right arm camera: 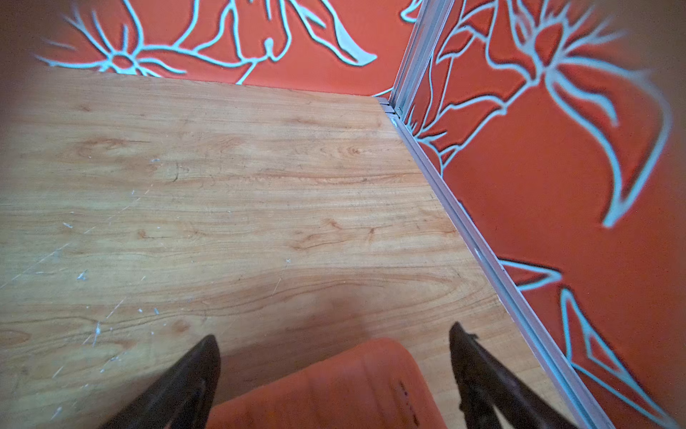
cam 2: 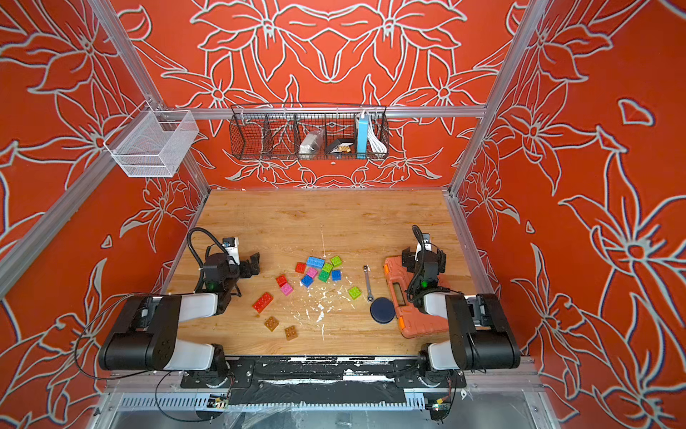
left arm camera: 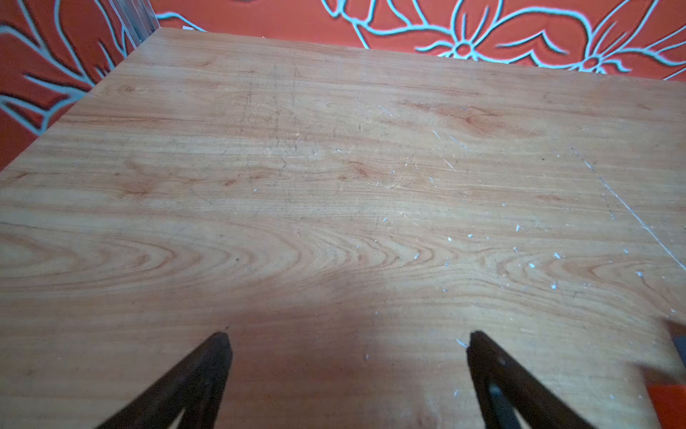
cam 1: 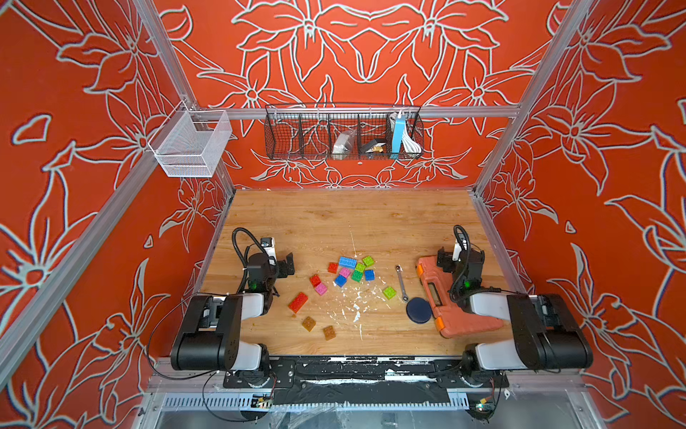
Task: Assemble the letter h with lego
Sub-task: Pick up the lego brick from the center of the board.
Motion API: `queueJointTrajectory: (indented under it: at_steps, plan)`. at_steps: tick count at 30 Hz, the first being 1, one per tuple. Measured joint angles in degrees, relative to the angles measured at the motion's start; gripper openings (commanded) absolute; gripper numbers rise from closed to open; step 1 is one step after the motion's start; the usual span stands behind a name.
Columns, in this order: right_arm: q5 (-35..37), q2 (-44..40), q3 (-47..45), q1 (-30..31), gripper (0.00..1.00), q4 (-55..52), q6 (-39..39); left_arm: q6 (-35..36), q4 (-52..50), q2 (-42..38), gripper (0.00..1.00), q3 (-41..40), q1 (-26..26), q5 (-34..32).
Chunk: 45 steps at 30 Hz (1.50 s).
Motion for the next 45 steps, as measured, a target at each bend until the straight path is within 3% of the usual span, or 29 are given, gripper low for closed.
queueJointTrajectory:
  at_steps: [28, 32, 36, 40, 45]
  plan:
    - [2.4, -2.5, 0.0, 1.4, 0.98, -1.6, -0.2, 0.0, -0.2, 0.0, 1.0, 0.1, -0.1, -0.1]
    - [6.1, -12.3, 4.3, 3.5, 0.98, -16.5, 0.7, -0.2, -14.7, -2.7, 1.0, 7.7, -0.1, 0.6]
    - [8.2, -22.4, 16.6, 3.5, 0.98, -33.6, 7.3, 0.8, -27.4, -6.7, 1.0, 19.7, -0.1, 4.9]
    - [1.6, -30.3, 23.1, 3.5, 0.84, -45.0, 11.3, 5.8, -39.3, -11.1, 1.0, 25.8, 0.1, 11.5]
    - [-8.5, -29.1, 27.2, 9.1, 0.78, -59.9, 14.5, 11.0, -49.2, -12.6, 1.0, 25.2, 5.5, 19.4]
